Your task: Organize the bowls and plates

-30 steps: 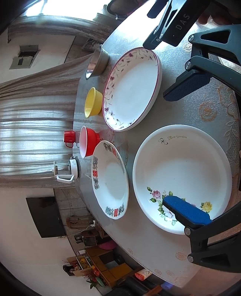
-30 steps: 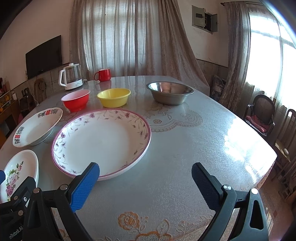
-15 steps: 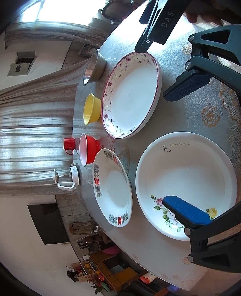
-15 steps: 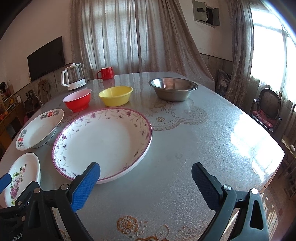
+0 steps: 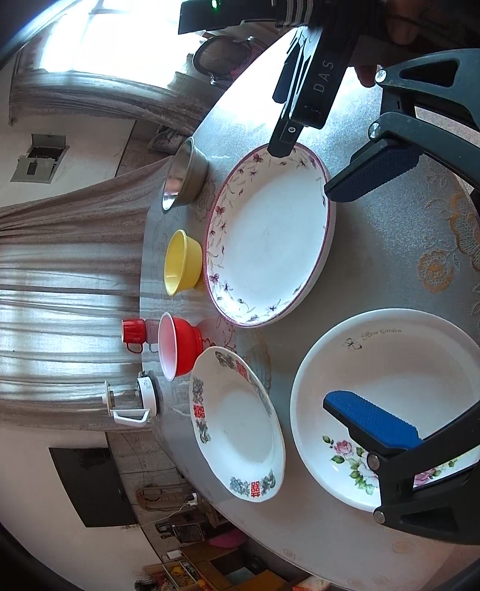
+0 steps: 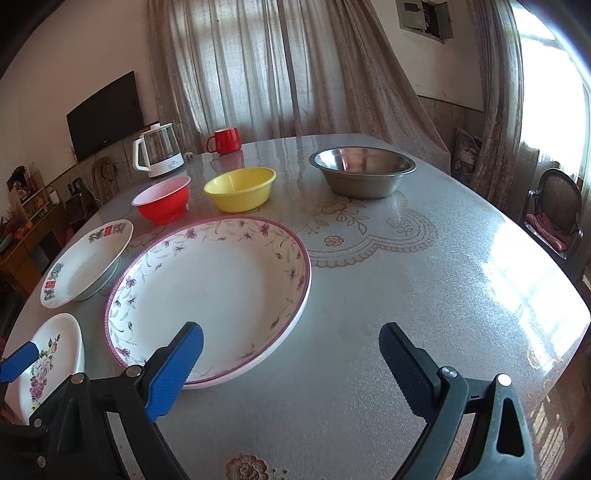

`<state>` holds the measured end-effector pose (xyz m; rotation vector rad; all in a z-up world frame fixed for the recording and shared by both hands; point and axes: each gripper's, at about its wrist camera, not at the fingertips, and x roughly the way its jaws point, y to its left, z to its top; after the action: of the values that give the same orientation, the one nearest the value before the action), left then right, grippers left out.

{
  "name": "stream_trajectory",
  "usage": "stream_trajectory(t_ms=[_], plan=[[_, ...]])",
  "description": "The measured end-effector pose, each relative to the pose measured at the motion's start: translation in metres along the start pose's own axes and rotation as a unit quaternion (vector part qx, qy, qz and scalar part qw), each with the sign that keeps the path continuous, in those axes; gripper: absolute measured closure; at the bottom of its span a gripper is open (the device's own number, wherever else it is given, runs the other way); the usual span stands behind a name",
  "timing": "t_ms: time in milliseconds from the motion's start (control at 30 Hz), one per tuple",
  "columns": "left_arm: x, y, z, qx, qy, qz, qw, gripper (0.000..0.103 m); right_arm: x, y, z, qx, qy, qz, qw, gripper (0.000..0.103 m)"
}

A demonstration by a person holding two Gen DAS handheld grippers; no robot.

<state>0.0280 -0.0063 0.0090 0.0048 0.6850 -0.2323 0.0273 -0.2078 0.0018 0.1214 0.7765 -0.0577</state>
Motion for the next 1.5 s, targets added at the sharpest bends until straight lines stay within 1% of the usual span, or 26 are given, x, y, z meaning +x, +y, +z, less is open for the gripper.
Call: stream_trajectory(t_ms=[67,100,167,200,267,333,367,433,500,533,567,700,800,900,967,1033,1133,1167,1200,1267,1300,1333,1400,1500], plan=[[-0.002,0.001,0.008,0.004,-0.013,-0.03,0.9995,0.0,0.002,-0.004,0.004,0.003,0.007,0.02,1.0,0.005],[0.0,0.002,0.014,0.007,-0.008,-0.041,0.9991,0.0,0.004,-0.006,0.006,0.005,0.01,0.026,1.0,0.005],[0.008,0.005,0.025,0.008,0.011,-0.063,0.9979,0.005,0.009,-0.012,0.01,0.01,0.024,0.028,0.999,0.005],[0.012,0.009,0.031,0.0,0.021,-0.074,0.9971,0.01,0.012,-0.015,0.012,0.016,0.031,0.031,0.999,0.005],[0.02,0.018,0.043,-0.024,0.038,-0.087,0.9952,0.013,0.017,-0.023,0.015,0.035,0.038,0.042,0.998,0.011],[0.026,0.022,0.054,-0.025,0.047,-0.088,0.9947,0.025,0.023,-0.03,0.019,0.049,0.047,0.048,0.997,0.033],[0.03,0.023,0.06,-0.02,0.054,-0.084,0.9948,0.029,0.025,-0.032,0.02,0.053,0.049,0.043,0.996,0.039],[0.043,0.025,0.067,-0.015,0.077,-0.082,0.9935,0.052,0.032,-0.034,0.022,0.05,0.054,0.039,0.996,0.068],[0.059,0.028,0.071,-0.022,0.107,-0.079,0.9909,0.058,0.038,-0.033,0.023,0.045,0.061,0.044,0.996,0.075],[0.067,0.031,0.071,-0.029,0.124,-0.08,0.9886,0.065,0.04,-0.032,0.024,0.041,0.062,0.045,0.996,0.078],[0.073,0.032,0.071,-0.032,0.135,-0.078,0.9872,0.067,0.042,-0.03,0.025,0.036,0.063,0.044,0.996,0.079],[0.089,0.028,0.072,-0.017,0.154,-0.065,0.9857,0.07,0.05,-0.029,0.028,0.026,0.067,0.036,0.997,0.079],[0.103,0.028,0.074,-0.004,0.172,-0.042,0.9842,0.07,0.056,-0.03,0.03,0.03,0.072,0.041,0.996,0.079],[0.115,0.033,0.075,-0.009,0.189,-0.042,0.9811,0.07,0.061,-0.032,0.032,0.033,0.076,0.045,0.996,0.079],[0.12,0.032,0.075,-0.012,0.196,-0.048,0.9794,0.07,0.064,-0.033,0.032,0.034,0.078,0.049,0.995,0.079],[0.124,0.029,0.075,-0.007,0.204,-0.047,0.9779,0.076,0.065,-0.032,0.032,0.031,0.077,0.05,0.995,0.079],[0.129,0.024,0.075,0.0,0.198,-0.033,0.9797,0.077,0.066,-0.029,0.032,0.017,0.07,0.049,0.996,0.08],[0.13,0.022,0.075,0.002,0.196,-0.027,0.9802,0.077,0.066,-0.027,0.031,0.012,0.068,0.053,0.996,0.083],[0.13,0.021,0.075,0.003,0.195,-0.021,0.9806,0.077,0.066,-0.025,0.031,0.004,0.066,0.055,0.996,0.087],[0.13,0.021,0.075,-0.001,0.192,-0.018,0.9812,0.077,0.065,-0.02,0.03,-0.01,0.06,0.045,0.997,0.087],[0.131,0.022,0.076,-0.006,0.192,-0.019,0.9811,0.077,0.065,-0.021,0.031,-0.01,0.06,0.047,0.997,0.087],[0.132,0.021,0.077,-0.008,0.191,-0.02,0.9813,0.077,0.066,-0.023,0.031,-0.006,0.061,0.051,0.997,0.088],[0.134,0.016,0.083,-0.009,0.182,-0.033,0.9826,0.077,0.067,-0.028,0.033,0.007,0.068,0.06,0.996,0.088],[0.136,-0.005,0.087,0.026,0.172,-0.035,0.9842,0.077,0.068,-0.045,0.034,0.044,0.07,0.057,0.995,0.088]])
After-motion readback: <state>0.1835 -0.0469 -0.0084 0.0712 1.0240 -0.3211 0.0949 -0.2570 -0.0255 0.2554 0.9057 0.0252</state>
